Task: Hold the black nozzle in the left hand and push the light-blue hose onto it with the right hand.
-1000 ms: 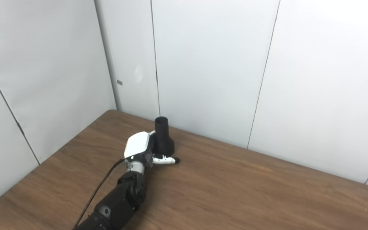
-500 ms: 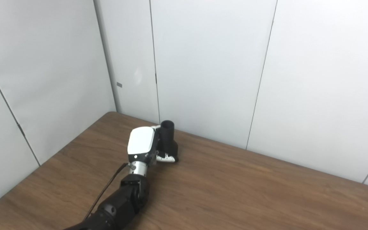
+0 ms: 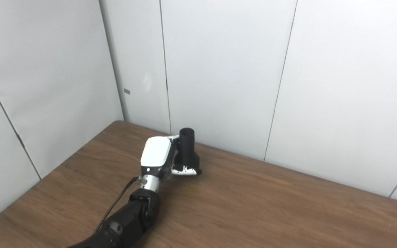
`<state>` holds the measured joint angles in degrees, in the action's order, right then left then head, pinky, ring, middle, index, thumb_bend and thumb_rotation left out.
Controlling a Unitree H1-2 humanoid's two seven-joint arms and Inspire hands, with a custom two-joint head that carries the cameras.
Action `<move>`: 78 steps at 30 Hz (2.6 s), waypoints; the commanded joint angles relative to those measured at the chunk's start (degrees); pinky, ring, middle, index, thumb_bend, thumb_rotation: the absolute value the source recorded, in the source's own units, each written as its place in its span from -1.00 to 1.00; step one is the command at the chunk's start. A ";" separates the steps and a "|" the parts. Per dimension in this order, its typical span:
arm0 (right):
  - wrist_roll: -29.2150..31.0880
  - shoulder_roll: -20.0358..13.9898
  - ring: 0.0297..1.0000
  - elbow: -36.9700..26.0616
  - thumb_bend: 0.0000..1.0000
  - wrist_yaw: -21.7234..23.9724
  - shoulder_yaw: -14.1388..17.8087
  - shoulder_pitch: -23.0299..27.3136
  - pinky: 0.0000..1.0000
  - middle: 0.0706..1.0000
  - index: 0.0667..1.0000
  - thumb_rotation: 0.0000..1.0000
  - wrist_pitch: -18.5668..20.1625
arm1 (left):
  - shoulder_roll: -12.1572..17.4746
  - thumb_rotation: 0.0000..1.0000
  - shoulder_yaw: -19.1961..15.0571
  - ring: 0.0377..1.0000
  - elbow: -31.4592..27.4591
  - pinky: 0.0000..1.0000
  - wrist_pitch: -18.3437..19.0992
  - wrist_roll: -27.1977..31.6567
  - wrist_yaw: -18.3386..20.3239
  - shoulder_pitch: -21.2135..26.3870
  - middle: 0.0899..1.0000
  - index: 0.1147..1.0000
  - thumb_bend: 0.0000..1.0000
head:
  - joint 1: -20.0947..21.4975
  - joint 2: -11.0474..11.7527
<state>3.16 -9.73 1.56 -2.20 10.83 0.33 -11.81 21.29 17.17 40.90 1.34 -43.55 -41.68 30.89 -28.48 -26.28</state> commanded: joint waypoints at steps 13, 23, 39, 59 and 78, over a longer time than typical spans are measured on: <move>-0.51 1.01 0.02 -1.97 1.00 -0.31 -0.46 -2.08 -0.23 0.05 -0.03 0.34 0.36 | 1.35 -1.00 1.32 -0.63 -8.61 -0.69 -4.06 0.75 8.76 -8.78 -0.26 -0.13 0.04 | 4.80 -1.68; -1.96 3.58 0.40 -5.29 -0.17 -0.98 -1.72 -2.82 0.25 0.38 0.28 -0.03 1.14 | 1.35 -1.00 -0.06 -0.78 -17.26 -0.81 -7.64 0.90 12.90 -12.15 -0.16 -0.17 0.05 | 13.37 -3.61; -3.82 6.98 0.36 -8.23 -0.50 -2.39 -2.62 -2.27 0.25 0.36 0.29 -1.00 2.91 | -0.81 -1.00 2.40 -0.78 -28.80 -0.81 -12.45 -1.82 20.70 -17.53 -0.18 -0.17 0.05 | 21.21 -4.77; -7.44 9.28 0.36 -8.65 -0.36 -7.04 -2.11 -0.35 0.23 0.35 0.30 -0.60 0.25 | -5.51 -1.00 6.47 -0.31 -25.63 -0.52 -22.23 -6.28 17.75 -15.84 -0.10 -0.06 -0.01 | 31.94 -5.82; -21.34 5.40 0.60 -14.25 0.21 -19.37 5.53 4.39 0.39 0.58 0.46 -0.55 -1.51 | -10.69 -1.00 13.20 -0.26 -13.38 -0.47 -28.22 -9.95 3.45 -13.66 -0.05 -0.17 0.00 | 39.01 -6.83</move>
<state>-18.75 -3.70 -10.18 -20.77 15.88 2.71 -11.65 12.29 28.25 22.03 -25.84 -53.84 -35.47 23.21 10.28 -33.05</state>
